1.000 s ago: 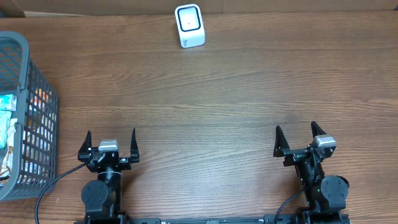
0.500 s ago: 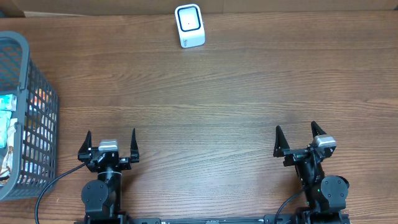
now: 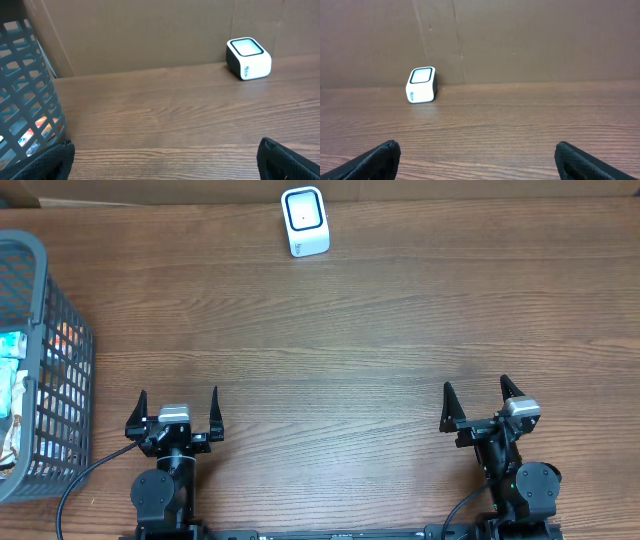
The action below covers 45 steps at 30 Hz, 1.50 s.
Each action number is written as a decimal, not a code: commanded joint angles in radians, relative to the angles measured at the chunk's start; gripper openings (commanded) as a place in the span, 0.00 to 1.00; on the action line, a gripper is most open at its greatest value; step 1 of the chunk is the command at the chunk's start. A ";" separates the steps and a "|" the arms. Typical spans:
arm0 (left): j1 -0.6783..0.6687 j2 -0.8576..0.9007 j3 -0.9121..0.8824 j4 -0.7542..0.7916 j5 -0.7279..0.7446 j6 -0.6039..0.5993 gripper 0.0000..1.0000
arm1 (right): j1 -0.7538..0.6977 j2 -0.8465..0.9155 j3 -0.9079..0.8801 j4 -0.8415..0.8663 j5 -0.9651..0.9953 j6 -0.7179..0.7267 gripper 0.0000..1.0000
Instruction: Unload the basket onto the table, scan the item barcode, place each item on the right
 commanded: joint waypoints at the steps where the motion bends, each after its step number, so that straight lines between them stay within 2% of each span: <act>1: -0.002 -0.013 -0.004 0.002 -0.006 0.019 1.00 | -0.003 -0.010 -0.010 0.004 -0.004 0.004 1.00; 26: -0.002 -0.013 -0.004 0.001 -0.005 0.019 1.00 | -0.003 -0.010 -0.010 0.004 -0.004 0.004 1.00; 32: -0.002 -0.011 -0.004 -0.002 0.058 0.017 1.00 | -0.003 -0.010 -0.010 0.004 -0.004 0.004 1.00; 38: -0.002 -0.011 -0.004 -0.002 0.063 -0.074 1.00 | -0.003 -0.010 -0.010 0.004 -0.004 0.004 1.00; 45: -0.002 -0.011 0.009 -0.015 0.065 -0.098 1.00 | -0.003 -0.010 -0.010 0.004 -0.004 0.004 1.00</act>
